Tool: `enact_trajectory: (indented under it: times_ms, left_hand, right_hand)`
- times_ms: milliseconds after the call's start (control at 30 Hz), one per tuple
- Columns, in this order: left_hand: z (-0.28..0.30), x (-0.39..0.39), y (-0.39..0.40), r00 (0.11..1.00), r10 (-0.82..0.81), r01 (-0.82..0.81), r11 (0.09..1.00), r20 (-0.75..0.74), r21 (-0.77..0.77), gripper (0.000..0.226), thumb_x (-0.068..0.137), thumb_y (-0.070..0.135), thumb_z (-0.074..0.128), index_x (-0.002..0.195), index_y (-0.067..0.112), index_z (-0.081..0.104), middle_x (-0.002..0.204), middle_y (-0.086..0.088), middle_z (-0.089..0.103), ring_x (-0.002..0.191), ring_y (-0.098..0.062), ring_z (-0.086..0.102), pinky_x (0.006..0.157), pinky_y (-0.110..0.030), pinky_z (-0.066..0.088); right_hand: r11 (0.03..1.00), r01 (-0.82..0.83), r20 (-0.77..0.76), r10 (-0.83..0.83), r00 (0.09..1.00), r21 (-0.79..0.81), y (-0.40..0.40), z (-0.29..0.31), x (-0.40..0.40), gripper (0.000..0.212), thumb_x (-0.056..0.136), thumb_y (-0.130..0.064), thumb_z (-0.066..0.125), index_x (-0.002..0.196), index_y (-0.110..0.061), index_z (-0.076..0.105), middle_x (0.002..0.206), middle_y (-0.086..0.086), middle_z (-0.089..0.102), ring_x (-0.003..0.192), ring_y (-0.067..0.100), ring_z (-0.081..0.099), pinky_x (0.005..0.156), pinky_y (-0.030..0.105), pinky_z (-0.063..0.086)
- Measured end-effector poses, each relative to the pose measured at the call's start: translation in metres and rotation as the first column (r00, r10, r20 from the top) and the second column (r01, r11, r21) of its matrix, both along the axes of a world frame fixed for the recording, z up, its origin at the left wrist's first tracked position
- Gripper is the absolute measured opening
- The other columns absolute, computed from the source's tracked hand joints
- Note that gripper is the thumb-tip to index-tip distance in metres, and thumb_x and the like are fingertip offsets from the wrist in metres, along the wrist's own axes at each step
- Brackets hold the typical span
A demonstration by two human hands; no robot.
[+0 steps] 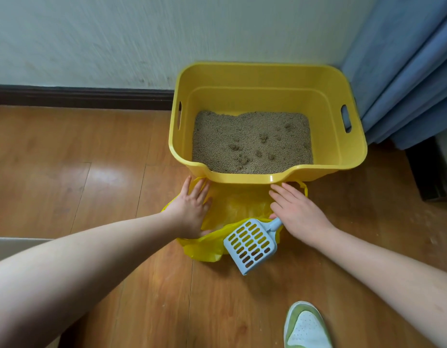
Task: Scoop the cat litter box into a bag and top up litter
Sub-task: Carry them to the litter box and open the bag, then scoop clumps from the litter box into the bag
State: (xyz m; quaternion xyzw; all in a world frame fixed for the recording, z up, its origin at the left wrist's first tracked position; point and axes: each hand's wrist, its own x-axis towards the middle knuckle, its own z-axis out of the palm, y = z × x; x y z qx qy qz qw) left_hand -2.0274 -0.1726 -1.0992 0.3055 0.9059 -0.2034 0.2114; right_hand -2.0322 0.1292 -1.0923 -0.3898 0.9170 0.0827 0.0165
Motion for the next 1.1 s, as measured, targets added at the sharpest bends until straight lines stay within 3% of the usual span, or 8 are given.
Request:
enact_trajectory:
  times_ms: [200,300,467,600,700,767,900,1100]
  left_hand:
    - [-0.001,0.002,-0.004,0.999,-0.015,0.016,1.0,-0.036,0.02,0.098,0.084,0.078,0.027,0.153,0.009,0.023,0.158,-0.032,0.008,0.148,-0.045,0.0,0.112,-0.069,-0.005]
    - [0.0,0.001,-0.002,0.999,-0.015,0.016,1.0,-0.046,0.016,0.097,0.085,0.078,0.025,0.154,0.009,0.02,0.159,-0.031,0.007,0.148,-0.044,0.0,0.113,-0.067,-0.004]
    - [0.006,0.003,0.0,0.996,-0.049,0.054,0.995,-0.069,0.083,0.084,0.091,0.067,0.032,0.152,0.009,0.029,0.157,-0.03,0.017,0.146,-0.046,0.011,0.115,-0.066,0.0]
    - [0.02,-0.002,-0.01,0.95,-0.287,0.308,0.93,-0.125,0.202,0.066,0.079,0.061,0.061,0.12,0.01,0.067,0.131,-0.016,0.061,0.127,-0.036,0.051,0.107,-0.057,0.038]
    - [0.035,0.0,-0.014,0.888,-0.395,0.456,0.819,-0.235,0.349,0.05,0.083,0.05,0.059,0.115,0.012,0.067,0.116,-0.011,0.066,0.11,-0.03,0.059,0.092,-0.043,0.046]
    - [0.047,0.003,-0.009,0.845,-0.421,0.531,0.733,-0.33,0.425,0.042,0.089,0.041,0.051,0.119,0.014,0.063,0.116,-0.011,0.065,0.106,-0.029,0.06,0.085,-0.039,0.048]
    - [0.08,-0.012,0.002,0.814,-0.293,0.541,0.697,-0.503,0.471,0.04,0.096,0.034,0.048,0.125,0.011,0.06,0.12,-0.013,0.063,0.111,-0.031,0.059,0.089,-0.042,0.048]
    - [0.098,-0.067,-0.02,0.872,0.035,0.227,0.855,-0.489,0.467,0.055,0.096,0.05,0.042,0.132,0.01,0.055,0.131,-0.015,0.058,0.126,-0.033,0.051,0.104,-0.046,0.038]
  right_hand:
    - [0.981,0.042,-0.126,-0.066,0.99,-0.188,-0.002,0.016,0.005,0.015,0.092,-0.017,0.051,0.093,-0.01,0.065,0.117,0.013,0.064,0.122,0.03,0.053,0.107,0.04,0.035]
    - [0.98,0.071,-0.136,-0.097,0.986,-0.187,0.0,0.028,0.006,0.025,0.098,-0.021,0.039,0.093,-0.014,0.062,0.094,0.006,0.063,0.094,0.029,0.06,0.085,0.04,0.047]
    - [0.966,0.128,-0.168,-0.168,0.971,-0.223,0.0,0.05,0.007,0.025,0.098,-0.027,0.042,0.091,-0.016,0.063,0.07,0.0,0.054,0.063,0.023,0.054,0.053,0.036,0.042]
    - [0.891,0.386,0.102,-0.372,0.923,-0.241,-0.005,0.075,0.004,0.024,0.083,-0.031,0.065,0.102,-0.018,0.059,0.072,-0.003,0.062,0.066,0.026,0.064,0.048,0.029,0.04]
    - [0.771,0.571,0.465,-0.411,0.784,-0.281,-0.006,0.091,-0.011,0.036,0.079,-0.026,0.071,0.101,-0.026,0.043,0.074,-0.007,0.056,0.073,0.025,0.062,0.058,0.036,0.04]
    - [0.641,0.651,0.587,-0.363,0.724,-0.406,-0.008,0.105,-0.025,0.032,0.084,-0.035,0.068,0.099,-0.024,0.043,0.077,-0.003,0.059,0.071,0.02,0.059,0.061,0.04,0.044]
    - [0.573,0.71,0.552,-0.464,0.693,-0.411,-0.007,0.126,-0.062,0.03,0.093,-0.039,0.054,0.112,-0.016,0.049,0.1,-0.004,0.057,0.088,0.016,0.053,0.068,0.032,0.039]
    - [0.625,0.763,0.491,-0.619,0.613,-0.164,0.018,0.127,-0.127,0.032,0.096,-0.04,0.049,0.101,-0.013,0.065,0.075,-0.002,0.061,0.062,0.016,0.054,0.052,0.029,0.036]
